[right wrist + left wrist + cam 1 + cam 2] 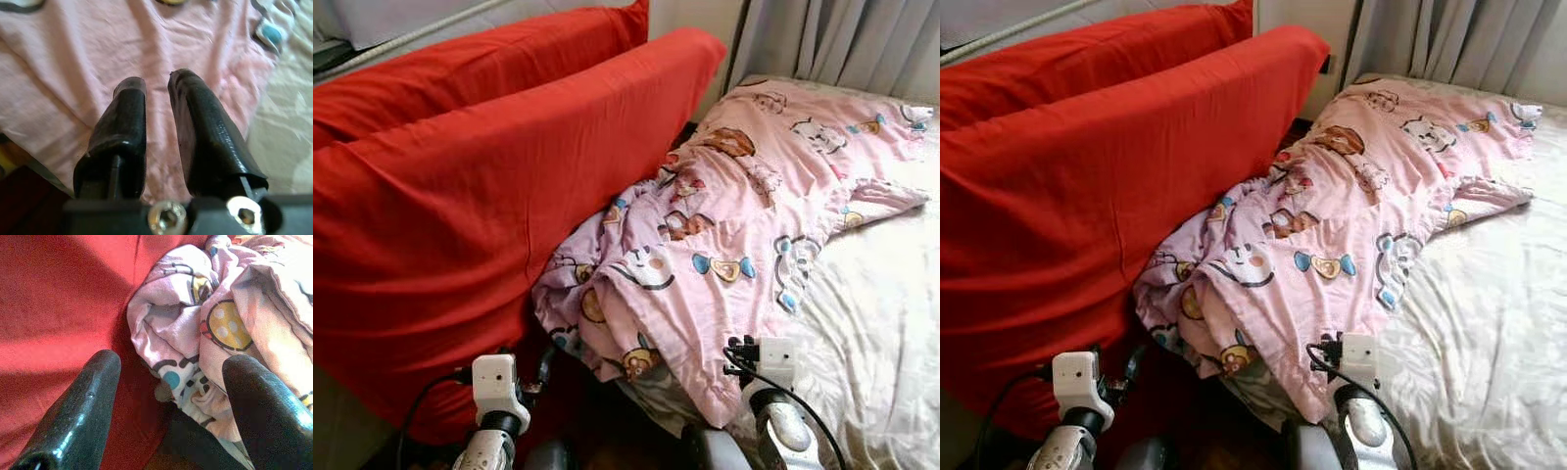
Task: Clean up the room
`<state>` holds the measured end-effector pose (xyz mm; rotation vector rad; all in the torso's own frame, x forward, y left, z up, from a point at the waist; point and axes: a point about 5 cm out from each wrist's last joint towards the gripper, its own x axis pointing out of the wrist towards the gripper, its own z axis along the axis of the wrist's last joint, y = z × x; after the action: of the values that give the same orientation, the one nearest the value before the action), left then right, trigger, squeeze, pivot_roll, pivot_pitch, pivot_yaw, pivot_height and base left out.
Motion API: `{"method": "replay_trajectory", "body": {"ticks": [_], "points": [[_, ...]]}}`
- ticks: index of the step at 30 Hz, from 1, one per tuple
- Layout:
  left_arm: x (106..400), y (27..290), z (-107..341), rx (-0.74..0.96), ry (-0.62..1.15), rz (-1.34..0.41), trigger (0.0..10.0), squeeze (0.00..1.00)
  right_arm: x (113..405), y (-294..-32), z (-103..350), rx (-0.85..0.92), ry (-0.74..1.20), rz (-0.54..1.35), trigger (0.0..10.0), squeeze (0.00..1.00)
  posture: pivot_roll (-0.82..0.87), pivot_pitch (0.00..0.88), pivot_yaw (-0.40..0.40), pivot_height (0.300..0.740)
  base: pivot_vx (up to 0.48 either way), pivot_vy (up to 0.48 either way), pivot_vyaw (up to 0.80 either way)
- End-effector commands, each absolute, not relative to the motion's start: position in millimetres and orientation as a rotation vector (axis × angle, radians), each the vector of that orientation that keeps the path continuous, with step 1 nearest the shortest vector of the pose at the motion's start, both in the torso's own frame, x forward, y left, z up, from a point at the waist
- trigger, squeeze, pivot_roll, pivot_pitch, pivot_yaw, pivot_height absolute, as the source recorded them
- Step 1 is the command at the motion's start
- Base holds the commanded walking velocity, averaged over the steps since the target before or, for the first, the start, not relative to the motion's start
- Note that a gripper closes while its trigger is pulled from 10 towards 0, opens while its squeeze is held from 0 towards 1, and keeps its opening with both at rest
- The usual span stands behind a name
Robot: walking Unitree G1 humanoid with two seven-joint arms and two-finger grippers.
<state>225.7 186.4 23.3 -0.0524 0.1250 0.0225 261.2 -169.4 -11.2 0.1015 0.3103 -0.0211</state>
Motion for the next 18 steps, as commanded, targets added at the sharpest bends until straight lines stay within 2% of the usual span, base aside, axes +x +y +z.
{"method": "replay_trajectory", "body": {"ticks": [1, 10, 11, 12, 13, 18], "points": [[224, 187, 25, -0.034, 0.133, 0.019, 10.0, 0.00, 257, -171, -15, 0.107, 0.322, -0.035, 10.0, 0.00, -0.05, 0.117, 0.010, 0.588, 0.000, 0.000, 0.00], [219, 186, 29, -0.028, 0.147, 0.015, 10.0, 0.00, 256, -170, -23, 0.216, 0.389, -0.096, 10.0, 0.00, -0.04, 0.155, 0.017, 0.588, 0.000, 0.000, 0.00], [218, 186, 29, -0.027, 0.148, 0.015, 10.0, 0.00, 256, -170, -23, 0.233, 0.393, -0.100, 10.0, 0.43, -0.04, 0.159, 0.018, 0.588, 0.000, 0.000, 0.00], [217, 186, 29, -0.027, 0.152, 0.015, 10.0, 0.00, 255, -169, -24, 0.252, 0.407, -0.112, 10.0, 0.43, -0.03, 0.164, 0.019, 0.588, 0.000, 0.000, 0.00], [216, 186, 28, -0.026, 0.155, 0.015, 10.0, 0.00, 255, -170, -27, 0.253, 0.431, -0.126, 10.0, 1.00, -0.03, 0.170, 0.021, 0.588, 0.000, 0.000, 0.00], [212, 188, 27, -0.023, 0.175, 0.015, 10.0, 0.00, 257, -172, -31, 0.335, 0.491, -0.187, 10.0, 1.00, -0.02, 0.188, 0.027, 0.588, 0.000, 0.000, 0.00]]}}
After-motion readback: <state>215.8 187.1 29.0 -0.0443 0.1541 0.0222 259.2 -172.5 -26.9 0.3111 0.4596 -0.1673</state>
